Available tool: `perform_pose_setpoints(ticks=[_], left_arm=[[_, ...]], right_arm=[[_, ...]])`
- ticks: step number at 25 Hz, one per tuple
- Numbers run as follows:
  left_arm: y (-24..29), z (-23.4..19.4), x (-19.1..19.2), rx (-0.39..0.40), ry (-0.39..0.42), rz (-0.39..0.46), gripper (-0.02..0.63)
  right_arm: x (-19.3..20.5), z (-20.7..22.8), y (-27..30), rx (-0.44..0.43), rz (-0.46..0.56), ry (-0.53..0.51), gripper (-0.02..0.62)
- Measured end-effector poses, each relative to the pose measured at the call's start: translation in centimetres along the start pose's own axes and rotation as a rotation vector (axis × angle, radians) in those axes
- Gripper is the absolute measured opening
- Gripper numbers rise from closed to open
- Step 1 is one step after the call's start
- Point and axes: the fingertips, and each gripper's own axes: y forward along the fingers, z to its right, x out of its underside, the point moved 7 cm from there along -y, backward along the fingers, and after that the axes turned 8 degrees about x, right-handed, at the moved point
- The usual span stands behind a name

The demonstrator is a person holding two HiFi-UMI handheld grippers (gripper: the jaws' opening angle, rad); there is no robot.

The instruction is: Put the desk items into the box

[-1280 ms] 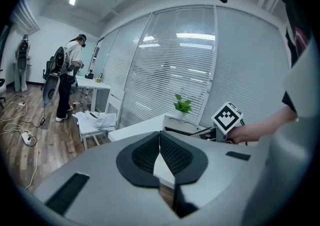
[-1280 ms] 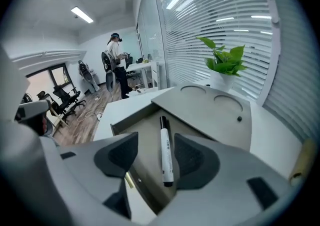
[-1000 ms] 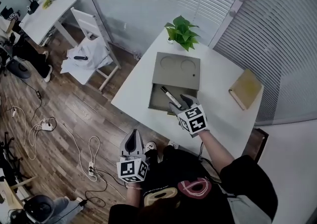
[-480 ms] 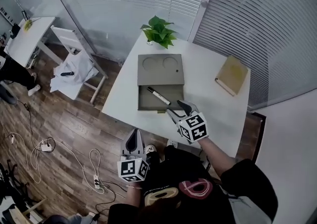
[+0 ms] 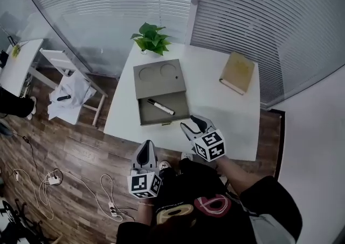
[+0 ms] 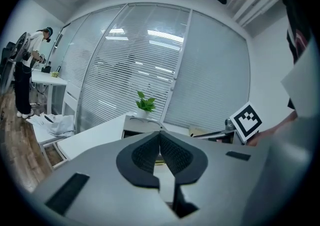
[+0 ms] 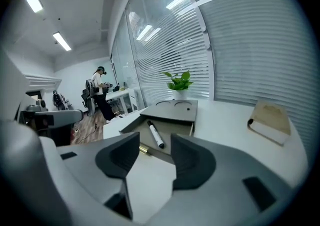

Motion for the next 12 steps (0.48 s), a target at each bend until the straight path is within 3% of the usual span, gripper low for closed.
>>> perform_pose_setpoints(ticks=[4,12], left_arm=[[0.6,0.6,0.3,0.04,0.005,-0.013,0.018],[1.8,2.2,0.8,0.119,0.018,-0.035,0.018]], right_arm=[[1.1,0.1,-1.2,0.031,0.005,0.015,0.161],[2.2,0.1,-3.4,0.095,0.037,0.016,0.018]])
